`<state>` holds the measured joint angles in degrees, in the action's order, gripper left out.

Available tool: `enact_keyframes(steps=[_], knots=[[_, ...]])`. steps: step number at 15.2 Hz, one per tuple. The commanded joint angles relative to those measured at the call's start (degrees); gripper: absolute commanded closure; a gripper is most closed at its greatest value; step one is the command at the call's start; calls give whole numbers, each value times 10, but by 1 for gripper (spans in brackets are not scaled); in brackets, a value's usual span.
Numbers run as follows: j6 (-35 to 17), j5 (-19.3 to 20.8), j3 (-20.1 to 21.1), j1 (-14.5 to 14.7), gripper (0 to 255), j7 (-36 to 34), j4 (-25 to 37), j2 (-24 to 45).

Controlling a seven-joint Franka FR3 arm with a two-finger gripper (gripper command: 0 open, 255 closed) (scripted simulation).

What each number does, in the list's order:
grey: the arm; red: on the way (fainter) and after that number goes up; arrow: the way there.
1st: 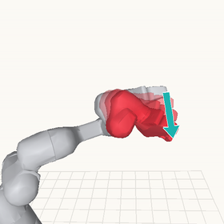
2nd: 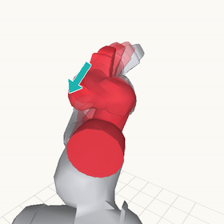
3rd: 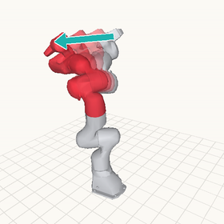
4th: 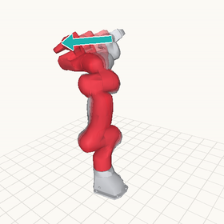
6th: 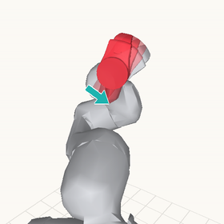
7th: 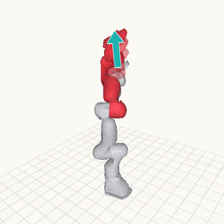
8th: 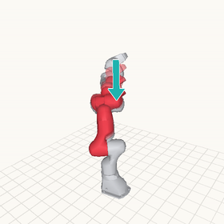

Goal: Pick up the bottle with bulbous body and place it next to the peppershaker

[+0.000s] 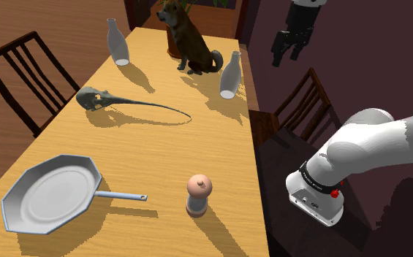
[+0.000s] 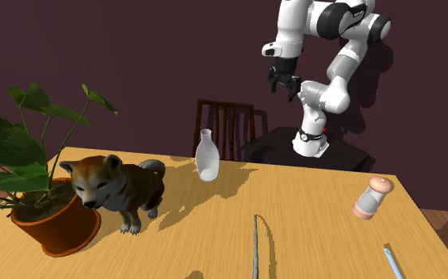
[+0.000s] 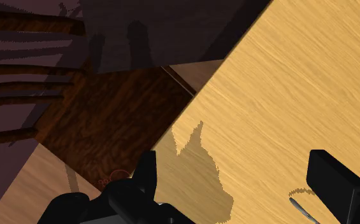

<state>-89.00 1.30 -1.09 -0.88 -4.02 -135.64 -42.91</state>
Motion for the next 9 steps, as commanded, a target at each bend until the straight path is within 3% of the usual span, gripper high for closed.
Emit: enact_keyframes(steps=[1,9], knots=[[0,0,0,0,0,0,0,0],[-85,16,-38,-7,0,49,82,176]])
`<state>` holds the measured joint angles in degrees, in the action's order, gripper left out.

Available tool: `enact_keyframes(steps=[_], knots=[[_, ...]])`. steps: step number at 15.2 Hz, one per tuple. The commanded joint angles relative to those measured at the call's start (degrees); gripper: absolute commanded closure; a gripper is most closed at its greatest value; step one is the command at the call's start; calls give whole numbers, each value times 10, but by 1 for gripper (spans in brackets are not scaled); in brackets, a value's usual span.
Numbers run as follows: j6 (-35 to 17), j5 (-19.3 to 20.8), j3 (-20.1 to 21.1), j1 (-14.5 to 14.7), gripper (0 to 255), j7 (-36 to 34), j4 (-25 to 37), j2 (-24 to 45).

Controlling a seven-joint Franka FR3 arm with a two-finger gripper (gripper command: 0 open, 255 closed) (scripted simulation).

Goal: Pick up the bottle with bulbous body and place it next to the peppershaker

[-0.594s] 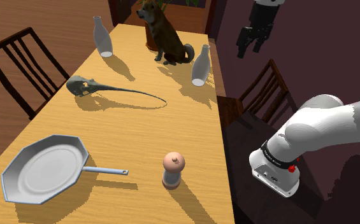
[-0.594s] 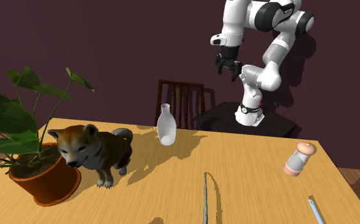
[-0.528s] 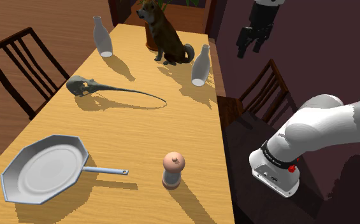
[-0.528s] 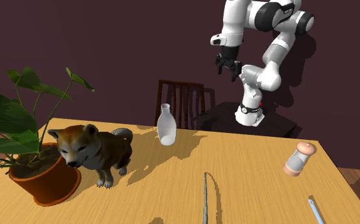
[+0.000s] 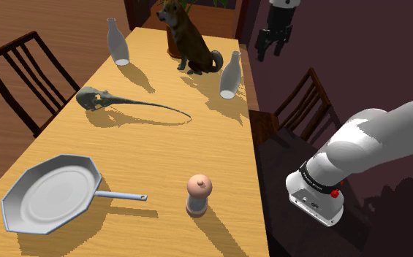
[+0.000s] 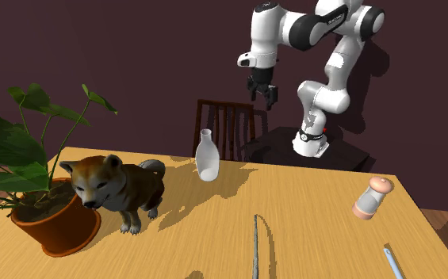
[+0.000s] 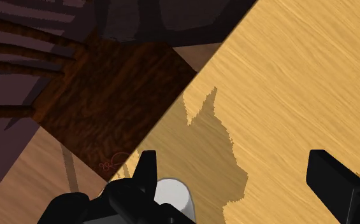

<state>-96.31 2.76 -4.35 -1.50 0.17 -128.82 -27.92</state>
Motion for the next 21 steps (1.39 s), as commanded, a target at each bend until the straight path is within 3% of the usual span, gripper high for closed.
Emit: enact_keyframes(steps=[1,9,17,21], knots=[[-20,2,-9,-1,0,13,27,49],[-58,-9,-36,-8,0,63,162,233],[-48,-35,-48,-26,0,110,354,426],[-70,-35,-48,-27,0,110,335,429]])
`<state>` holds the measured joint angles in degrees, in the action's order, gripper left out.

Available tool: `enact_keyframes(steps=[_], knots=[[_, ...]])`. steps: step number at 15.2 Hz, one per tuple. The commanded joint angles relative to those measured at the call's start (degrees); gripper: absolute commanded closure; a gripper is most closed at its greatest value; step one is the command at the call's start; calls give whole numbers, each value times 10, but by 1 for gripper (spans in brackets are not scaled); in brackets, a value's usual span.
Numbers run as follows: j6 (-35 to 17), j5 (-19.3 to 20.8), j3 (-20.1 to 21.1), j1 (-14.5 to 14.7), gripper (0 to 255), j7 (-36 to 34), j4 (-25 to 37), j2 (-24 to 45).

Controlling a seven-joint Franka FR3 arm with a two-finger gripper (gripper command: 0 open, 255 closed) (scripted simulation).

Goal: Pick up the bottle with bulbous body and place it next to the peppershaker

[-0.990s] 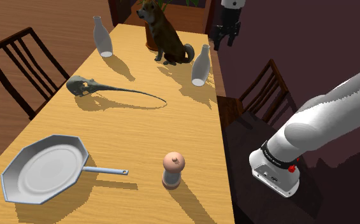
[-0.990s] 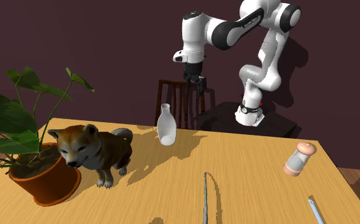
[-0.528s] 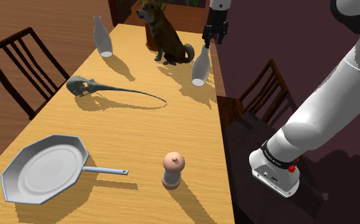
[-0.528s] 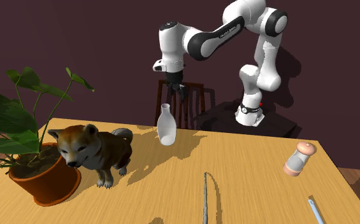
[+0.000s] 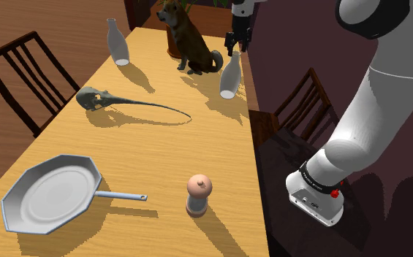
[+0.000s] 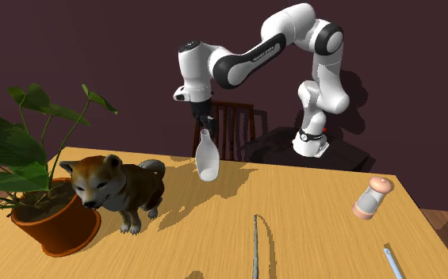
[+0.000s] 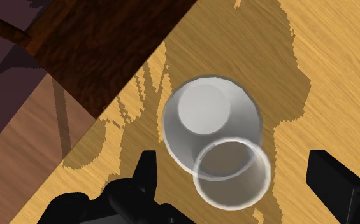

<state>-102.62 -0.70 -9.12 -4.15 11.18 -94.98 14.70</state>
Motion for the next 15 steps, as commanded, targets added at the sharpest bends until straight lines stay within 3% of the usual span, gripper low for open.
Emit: enact_keyframes(steps=[1,4,12,13,15], knots=[[-15,-1,0,0,0,0,-11,3],[-42,-1,0,0,0,1,-36,5],[-42,-1,0,0,0,1,-36,6],[-42,-1,0,0,255,1,-36,6],[-42,-1,0,0,255,1,-36,5]])
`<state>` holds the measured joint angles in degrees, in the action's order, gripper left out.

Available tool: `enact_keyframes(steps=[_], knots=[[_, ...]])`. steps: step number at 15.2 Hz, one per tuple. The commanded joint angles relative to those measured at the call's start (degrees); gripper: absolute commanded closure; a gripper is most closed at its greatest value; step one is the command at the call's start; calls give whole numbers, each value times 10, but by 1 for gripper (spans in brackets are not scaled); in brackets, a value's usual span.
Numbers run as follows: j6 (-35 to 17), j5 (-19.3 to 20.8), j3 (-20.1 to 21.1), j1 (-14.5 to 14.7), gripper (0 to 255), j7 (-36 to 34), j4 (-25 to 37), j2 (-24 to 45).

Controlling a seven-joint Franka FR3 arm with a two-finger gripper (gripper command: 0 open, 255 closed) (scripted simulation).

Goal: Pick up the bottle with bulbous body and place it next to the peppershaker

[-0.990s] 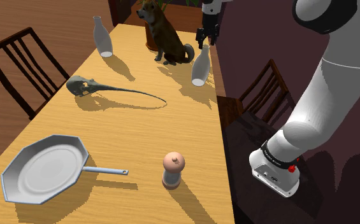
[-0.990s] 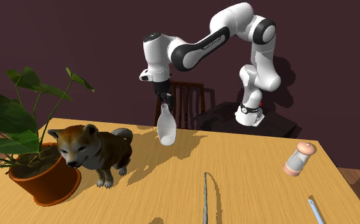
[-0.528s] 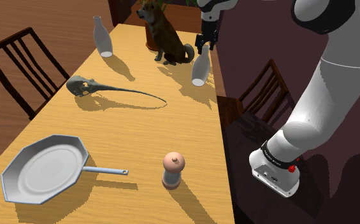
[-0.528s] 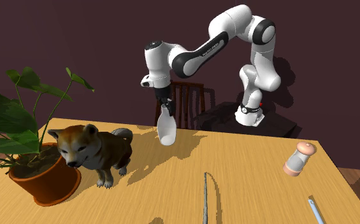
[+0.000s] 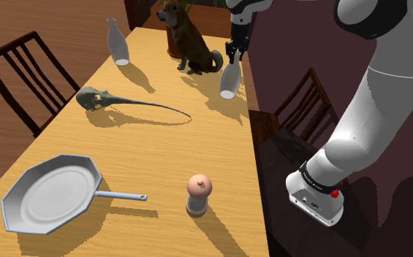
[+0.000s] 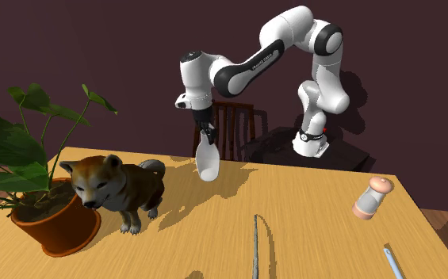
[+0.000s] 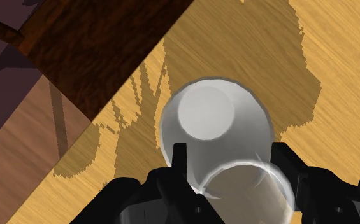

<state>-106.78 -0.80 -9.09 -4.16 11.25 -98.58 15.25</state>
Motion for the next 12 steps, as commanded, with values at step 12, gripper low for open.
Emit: enact_keyframes(steps=[12], knots=[[36,1,-1,0,255,0,27,-8]])
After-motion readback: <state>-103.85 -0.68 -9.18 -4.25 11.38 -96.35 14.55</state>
